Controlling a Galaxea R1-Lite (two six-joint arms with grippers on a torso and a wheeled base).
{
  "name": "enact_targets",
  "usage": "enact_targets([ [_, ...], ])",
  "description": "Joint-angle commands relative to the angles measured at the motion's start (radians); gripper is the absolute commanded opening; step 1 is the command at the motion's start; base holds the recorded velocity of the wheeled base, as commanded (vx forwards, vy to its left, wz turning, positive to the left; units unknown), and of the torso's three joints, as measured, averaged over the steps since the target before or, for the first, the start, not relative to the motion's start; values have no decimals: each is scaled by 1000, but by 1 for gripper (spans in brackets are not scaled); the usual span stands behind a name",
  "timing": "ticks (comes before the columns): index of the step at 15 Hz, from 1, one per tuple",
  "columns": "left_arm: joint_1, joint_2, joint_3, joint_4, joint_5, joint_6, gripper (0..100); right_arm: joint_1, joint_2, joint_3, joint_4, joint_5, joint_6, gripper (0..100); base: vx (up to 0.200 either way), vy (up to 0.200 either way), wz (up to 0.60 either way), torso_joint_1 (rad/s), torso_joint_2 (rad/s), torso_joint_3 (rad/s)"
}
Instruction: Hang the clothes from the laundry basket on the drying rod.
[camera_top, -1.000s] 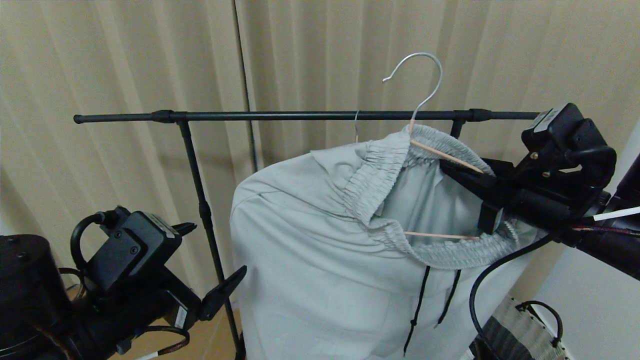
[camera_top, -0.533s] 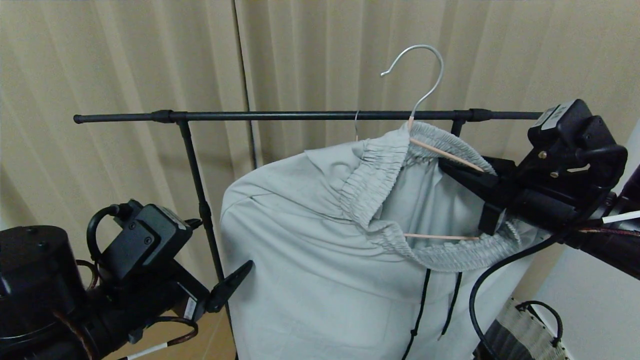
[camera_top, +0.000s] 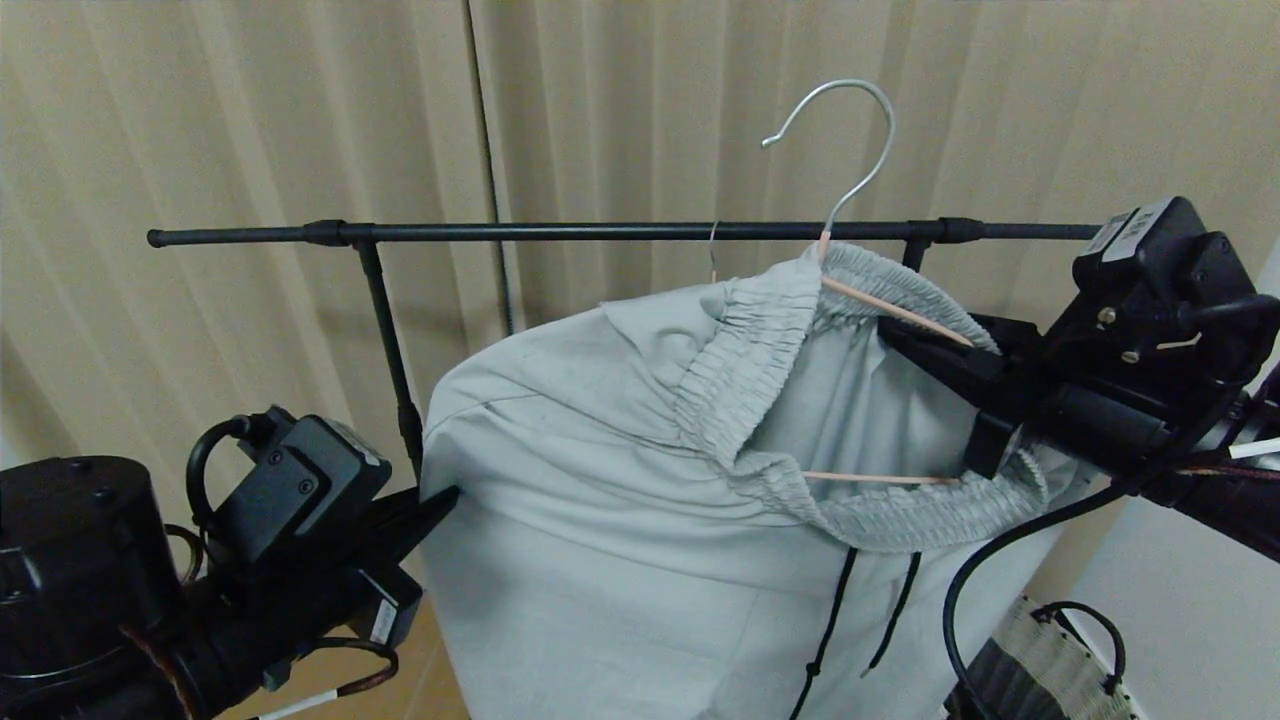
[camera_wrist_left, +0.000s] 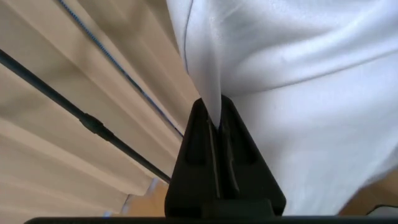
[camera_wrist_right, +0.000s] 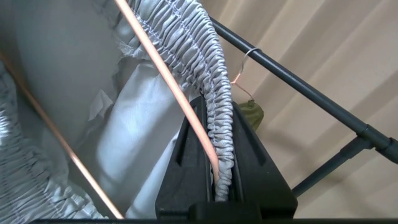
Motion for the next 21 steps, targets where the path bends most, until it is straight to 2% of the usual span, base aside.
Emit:
enact_targets([
  [1,15,-5,32,0,3,1,0,-6,6,-3,-1,-1,0,0,0,0,0,0,0,0],
  [3,79,-7,65,0,3,13,0,-24,7,-11,-1,-1,0,0,0,0,0,0,0,0],
  [7,150,-7,86,0,3,36,0,-30,7,-15,0,-6,2,0,0,0,0,0,0,0],
  [10,222,-7,105,0,1,139,0,-70,10,-29,6,-4,2,0,0,0,0,0,0,0],
  [16,199,-11,102,-1,0,143,0,-70,12,-18,13,-4,2,0,0,0,0,0,0,0],
  [17,187,-18,102,-7,1,139,100,-70,12,-15,13,-4,2,0,0,0,0,0,0,0],
  [20,153,-38,105,-20,-2,131,100,-78,7,-6,19,-14,0,0,0,0,0,0,0,0],
  [21,148,-54,109,-20,-14,119,100,-104,2,6,36,-20,0,0,0,0,0,0,0,0],
])
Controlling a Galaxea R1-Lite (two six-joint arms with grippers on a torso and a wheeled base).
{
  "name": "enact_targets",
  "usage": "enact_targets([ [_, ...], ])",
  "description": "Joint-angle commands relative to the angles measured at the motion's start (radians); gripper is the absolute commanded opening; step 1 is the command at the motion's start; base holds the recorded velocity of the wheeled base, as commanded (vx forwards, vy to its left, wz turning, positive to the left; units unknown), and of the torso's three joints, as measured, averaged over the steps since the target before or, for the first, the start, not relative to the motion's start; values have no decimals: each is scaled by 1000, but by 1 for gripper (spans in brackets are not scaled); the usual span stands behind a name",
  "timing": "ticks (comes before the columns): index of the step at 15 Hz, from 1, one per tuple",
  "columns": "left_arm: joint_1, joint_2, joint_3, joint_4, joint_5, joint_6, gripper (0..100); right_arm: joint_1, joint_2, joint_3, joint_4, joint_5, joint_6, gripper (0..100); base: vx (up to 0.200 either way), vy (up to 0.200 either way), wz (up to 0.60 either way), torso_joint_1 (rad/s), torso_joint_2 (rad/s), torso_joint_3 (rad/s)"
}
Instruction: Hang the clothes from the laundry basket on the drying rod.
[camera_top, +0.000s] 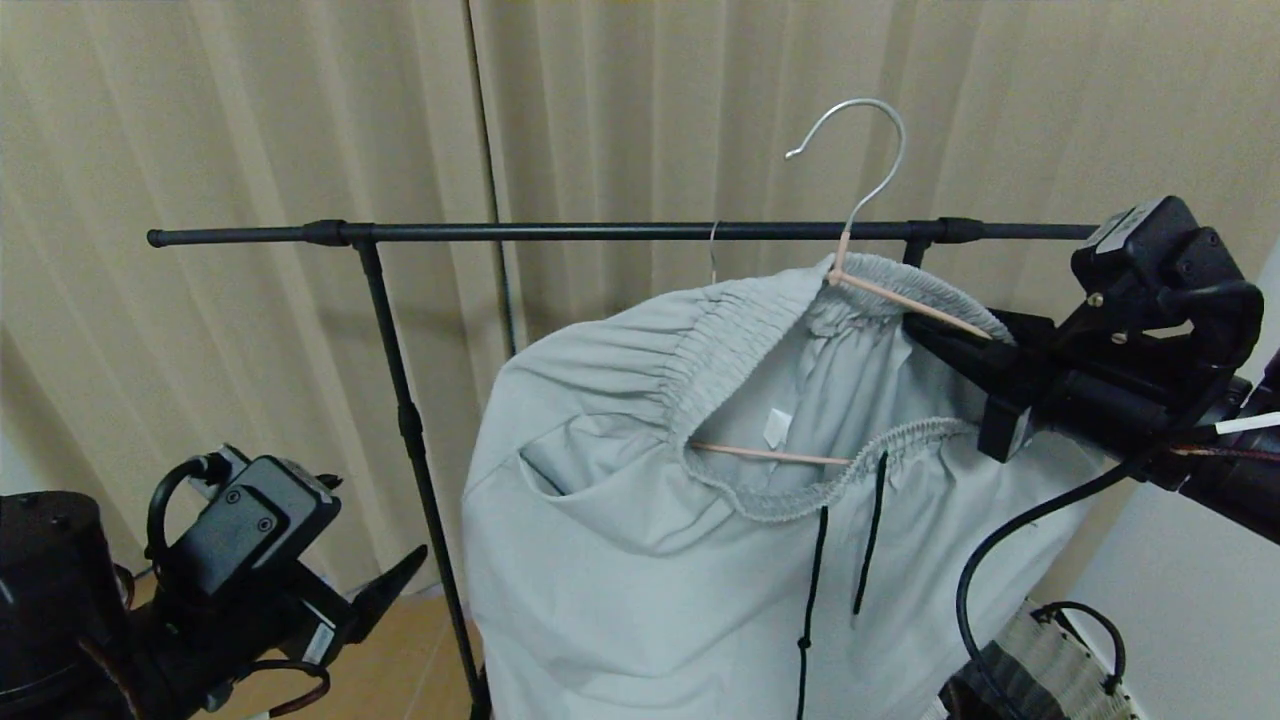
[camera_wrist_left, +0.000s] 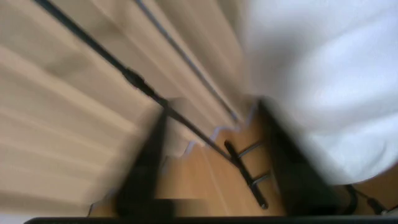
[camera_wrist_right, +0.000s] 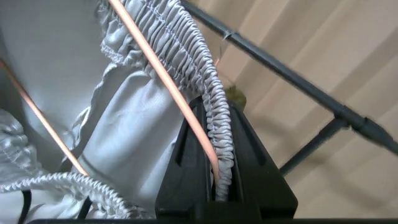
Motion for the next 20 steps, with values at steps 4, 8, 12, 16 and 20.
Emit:
enact_targets([
  [4,1,-151,22,2,-61,-143,100,-150,-62,64,125,-6,-2,0,0,0,0,0,0,0],
  [8,35,-276,132,2,-61,-275,100,-259,-140,111,247,-10,-5,0,0,0,0,0,0,0],
  [12,47,-304,123,7,-61,-267,100,-329,-221,134,385,-55,-5,0,0,0,0,0,0,0],
  [16,97,-315,127,5,-63,-268,100,-366,-239,194,381,-91,-5,0,0,0,0,0,0,0],
  [20,96,-313,135,7,-63,-267,100,-377,-249,229,375,-121,-2,0,0,0,0,0,0,0],
])
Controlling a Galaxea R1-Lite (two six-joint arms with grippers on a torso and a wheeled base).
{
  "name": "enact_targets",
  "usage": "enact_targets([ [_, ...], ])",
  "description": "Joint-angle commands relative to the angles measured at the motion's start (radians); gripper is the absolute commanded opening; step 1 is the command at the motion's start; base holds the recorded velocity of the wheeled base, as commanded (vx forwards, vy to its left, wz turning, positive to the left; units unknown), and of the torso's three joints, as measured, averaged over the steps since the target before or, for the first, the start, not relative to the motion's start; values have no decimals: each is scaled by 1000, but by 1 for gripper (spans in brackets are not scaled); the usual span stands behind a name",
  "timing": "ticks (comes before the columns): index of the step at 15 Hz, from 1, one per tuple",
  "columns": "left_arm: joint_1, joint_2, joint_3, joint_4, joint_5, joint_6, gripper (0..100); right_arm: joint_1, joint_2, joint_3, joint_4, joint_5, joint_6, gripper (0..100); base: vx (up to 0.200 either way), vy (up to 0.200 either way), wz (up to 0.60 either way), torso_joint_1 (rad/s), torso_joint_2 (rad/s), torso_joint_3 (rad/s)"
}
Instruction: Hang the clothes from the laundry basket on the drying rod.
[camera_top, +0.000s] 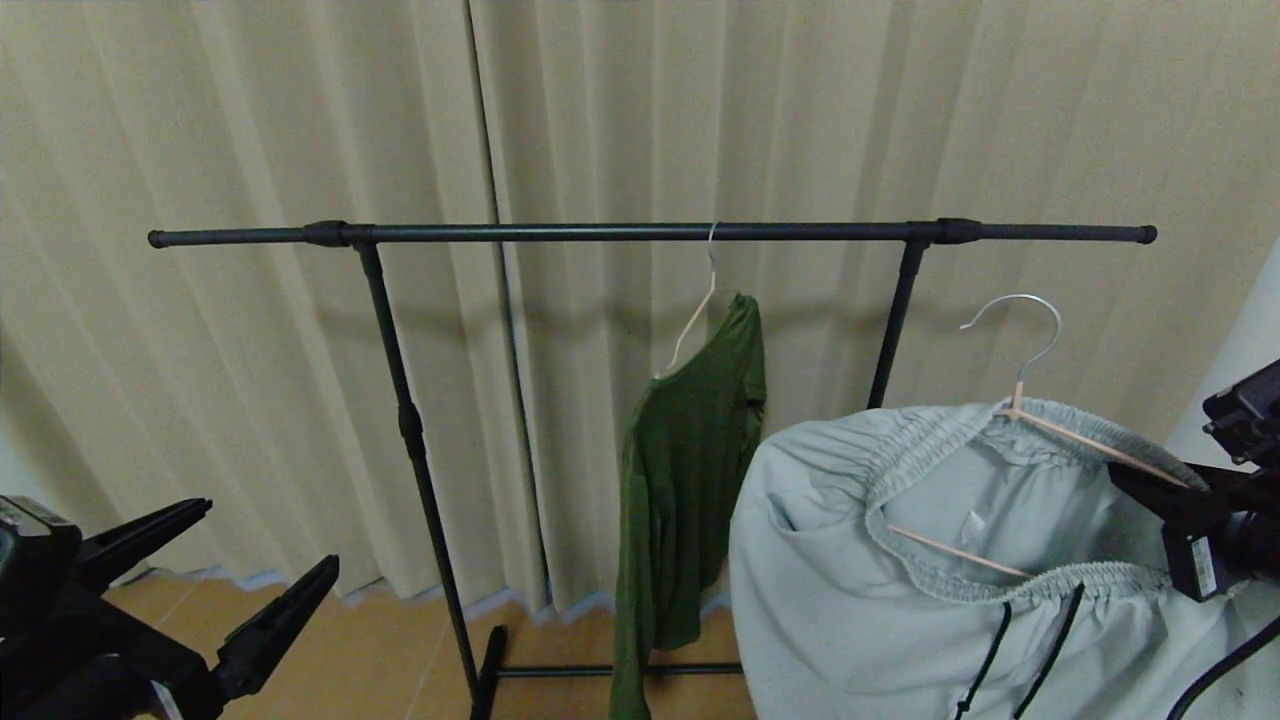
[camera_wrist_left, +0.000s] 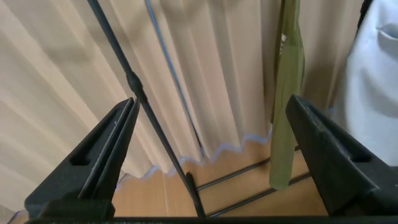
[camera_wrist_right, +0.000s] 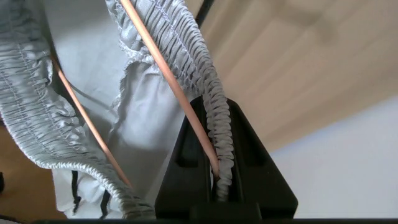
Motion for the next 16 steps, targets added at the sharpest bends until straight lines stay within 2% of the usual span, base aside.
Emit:
enact_targets([
  [1,1,0,3,0,1,0,100,-18,-10,22,-2,-11,-1,0,0,0,0,0,0,0],
  [4,-10,-4,24,-2,-1,7,100,-30,8,39,-5,-11,1,0,0,0,0,0,0,0],
  [11,-10,-30,7,-3,-1,4,100,-100,16,-18,-6,-14,6,0,0,0,0,0,0,0],
  [16,-8,-67,14,-2,-1,13,100,-104,16,-13,-5,-16,6,0,0,0,0,0,0,0],
])
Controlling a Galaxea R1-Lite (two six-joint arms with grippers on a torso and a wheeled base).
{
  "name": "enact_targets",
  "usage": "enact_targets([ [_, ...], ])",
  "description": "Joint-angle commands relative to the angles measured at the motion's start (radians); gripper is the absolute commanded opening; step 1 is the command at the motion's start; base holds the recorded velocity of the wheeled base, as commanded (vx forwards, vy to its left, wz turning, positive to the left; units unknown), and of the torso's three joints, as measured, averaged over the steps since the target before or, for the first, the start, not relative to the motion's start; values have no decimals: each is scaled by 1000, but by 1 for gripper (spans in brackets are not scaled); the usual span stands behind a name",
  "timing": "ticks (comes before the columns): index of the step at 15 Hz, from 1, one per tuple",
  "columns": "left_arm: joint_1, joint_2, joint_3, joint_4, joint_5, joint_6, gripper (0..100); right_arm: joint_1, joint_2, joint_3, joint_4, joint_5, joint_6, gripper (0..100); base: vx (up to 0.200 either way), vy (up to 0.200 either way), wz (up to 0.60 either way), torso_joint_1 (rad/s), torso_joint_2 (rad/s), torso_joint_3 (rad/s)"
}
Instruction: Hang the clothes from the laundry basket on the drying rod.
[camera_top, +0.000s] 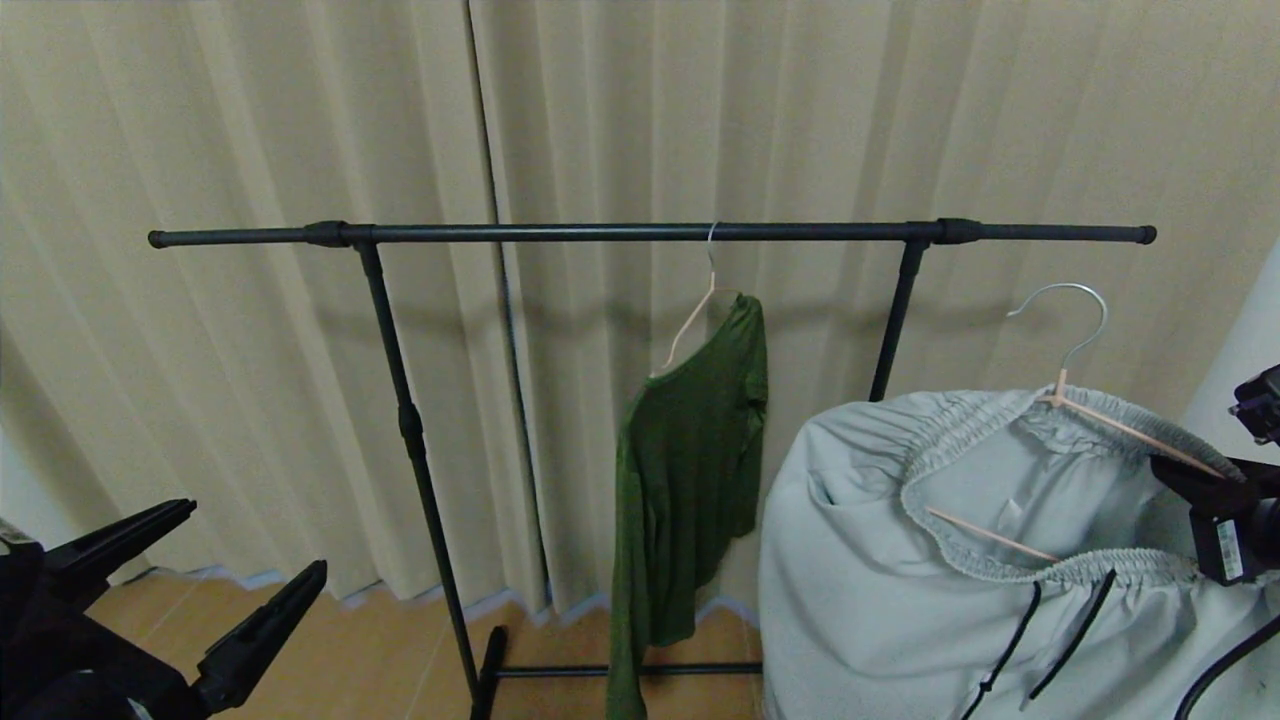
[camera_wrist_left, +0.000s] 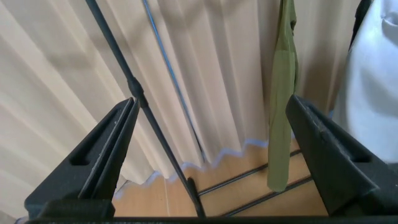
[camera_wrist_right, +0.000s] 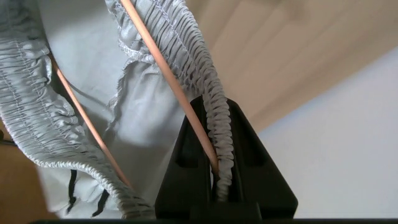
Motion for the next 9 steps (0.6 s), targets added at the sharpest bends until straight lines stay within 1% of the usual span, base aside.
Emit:
enact_targets([
  [1,1,-25,1,0,1,-1,100,-1,5,1,0,0,-1,0,0,0,0,0,0,0],
  [3,1,-31,-4,0,1,-1,100,-1,28,-2,-2,-7,-1,0,0,0,0,0,0,0],
  [5,1,-27,-15,0,1,-1,100,-2,32,1,-2,-32,-1,0,0,0,0,0,0,0],
  [7,2,-24,-32,3,1,-4,100,-2,36,-4,-2,-34,-1,0,0,0,0,0,0,0],
  [9,5,-24,-35,3,1,-6,100,-2,34,-4,-2,-34,-1,0,200,0,0,0,-2,2],
])
